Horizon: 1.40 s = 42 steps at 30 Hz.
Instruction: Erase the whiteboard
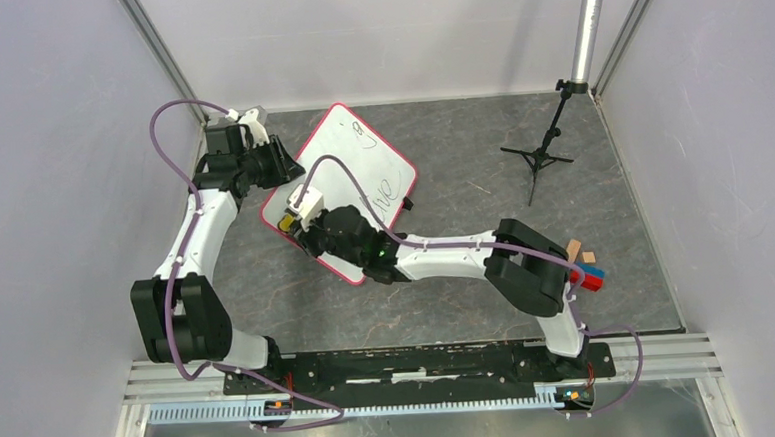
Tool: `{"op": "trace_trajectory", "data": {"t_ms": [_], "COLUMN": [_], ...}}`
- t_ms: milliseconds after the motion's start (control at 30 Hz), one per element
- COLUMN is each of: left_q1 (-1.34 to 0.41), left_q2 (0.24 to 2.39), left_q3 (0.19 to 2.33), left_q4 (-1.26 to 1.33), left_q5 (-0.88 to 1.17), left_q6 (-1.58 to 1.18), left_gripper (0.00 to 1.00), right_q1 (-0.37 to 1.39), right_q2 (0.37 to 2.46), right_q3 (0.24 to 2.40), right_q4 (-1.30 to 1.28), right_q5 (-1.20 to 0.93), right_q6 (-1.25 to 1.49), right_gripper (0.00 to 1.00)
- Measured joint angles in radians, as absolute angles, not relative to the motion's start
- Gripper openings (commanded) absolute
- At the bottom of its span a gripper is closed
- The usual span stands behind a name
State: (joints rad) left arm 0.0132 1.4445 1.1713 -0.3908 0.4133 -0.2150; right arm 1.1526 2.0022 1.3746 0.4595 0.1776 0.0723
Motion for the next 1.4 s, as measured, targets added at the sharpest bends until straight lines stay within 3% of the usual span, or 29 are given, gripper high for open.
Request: {"op": "trace_trajectory", "data": {"t_ms": [233, 367, 633, 933, 1233, 1400], "left_q1": [0.014, 0.014, 0.014, 0.014, 0.014, 0.014], "left_q2": [1.446, 1.447, 1.451, 1.453, 1.453, 1.456], "left_q3": [1.171, 1.171, 1.180, 1.185, 1.185, 1.185], "left_q4": [-0.390, -0.389, -0.393, -0.396, -0.395, -0.391], "left_q5": [0.413, 0.413, 0.418, 0.428, 0.439, 0.444], "left_q6": [-0.215, -0.214, -0.214, -0.213, -0.211, -0.204], "left_gripper": [0.02, 0.02, 0.02, 0.02, 0.02, 0.02], "right_q1": [1.076, 0.952, 0.756, 0.794, 1.005, 0.926], "right_q2": [1.985, 1.950, 1.966, 1.965, 1.951, 1.960], "right_q3": [1.295, 1.160, 1.088, 1.093, 1.200, 1.198], "right_q4": [0.532, 0.590, 0.579, 0.579, 0.558, 0.568], "right_q5": [0.142, 0.131, 0.166, 0.228, 0.242, 0.163], "right_q6": [0.145, 0.259, 0.433, 0.423, 0.273, 0.318], "right_gripper": [0.32, 0.32, 0.32, 0.32, 0.32, 0.32]}}
